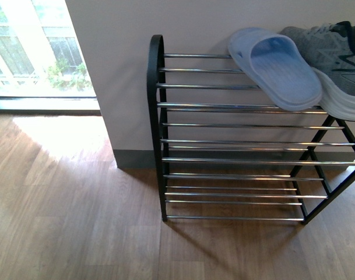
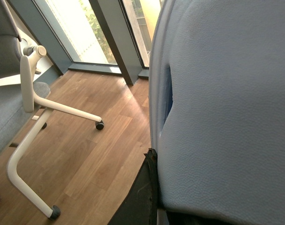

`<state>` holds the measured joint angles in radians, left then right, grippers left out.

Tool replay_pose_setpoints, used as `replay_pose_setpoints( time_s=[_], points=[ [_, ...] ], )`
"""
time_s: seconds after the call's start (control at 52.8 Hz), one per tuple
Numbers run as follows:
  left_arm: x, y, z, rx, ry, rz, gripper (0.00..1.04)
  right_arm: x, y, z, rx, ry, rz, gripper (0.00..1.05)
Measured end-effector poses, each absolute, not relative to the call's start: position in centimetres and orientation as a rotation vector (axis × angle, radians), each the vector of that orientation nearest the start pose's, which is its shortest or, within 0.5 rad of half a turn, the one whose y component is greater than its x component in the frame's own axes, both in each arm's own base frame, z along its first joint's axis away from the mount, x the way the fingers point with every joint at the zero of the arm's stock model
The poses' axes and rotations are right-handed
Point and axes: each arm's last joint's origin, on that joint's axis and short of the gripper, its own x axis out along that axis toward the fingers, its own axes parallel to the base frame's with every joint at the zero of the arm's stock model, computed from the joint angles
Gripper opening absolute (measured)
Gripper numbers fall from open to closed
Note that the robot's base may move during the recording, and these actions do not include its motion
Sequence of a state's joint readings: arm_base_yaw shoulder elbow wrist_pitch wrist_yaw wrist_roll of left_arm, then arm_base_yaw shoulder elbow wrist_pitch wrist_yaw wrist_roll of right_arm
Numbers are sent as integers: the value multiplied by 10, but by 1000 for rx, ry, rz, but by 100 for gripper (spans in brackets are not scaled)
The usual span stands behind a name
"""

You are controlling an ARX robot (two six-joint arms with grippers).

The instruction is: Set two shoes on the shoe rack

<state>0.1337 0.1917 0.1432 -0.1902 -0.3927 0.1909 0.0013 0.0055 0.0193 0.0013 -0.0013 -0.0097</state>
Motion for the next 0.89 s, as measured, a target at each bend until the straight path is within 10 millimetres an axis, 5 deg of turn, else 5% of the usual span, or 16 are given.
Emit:
replay_pose_setpoints(
  time_s=[0.379,0.531,0.682,0.891],
  points=[
    [98,24,180,216,288,490,2,97,0,170,-9,-13,-5,96],
    [102,13,189,-21,292,411,2,97,0,170,-9,-14,-4,96],
    [159,-11,223,-156,234,275,2,97,0,170,-10,-14,-1,96],
    [250,-49,212,-143,393,162,2,97,0,170,-9,-14,-1,96]
  ],
)
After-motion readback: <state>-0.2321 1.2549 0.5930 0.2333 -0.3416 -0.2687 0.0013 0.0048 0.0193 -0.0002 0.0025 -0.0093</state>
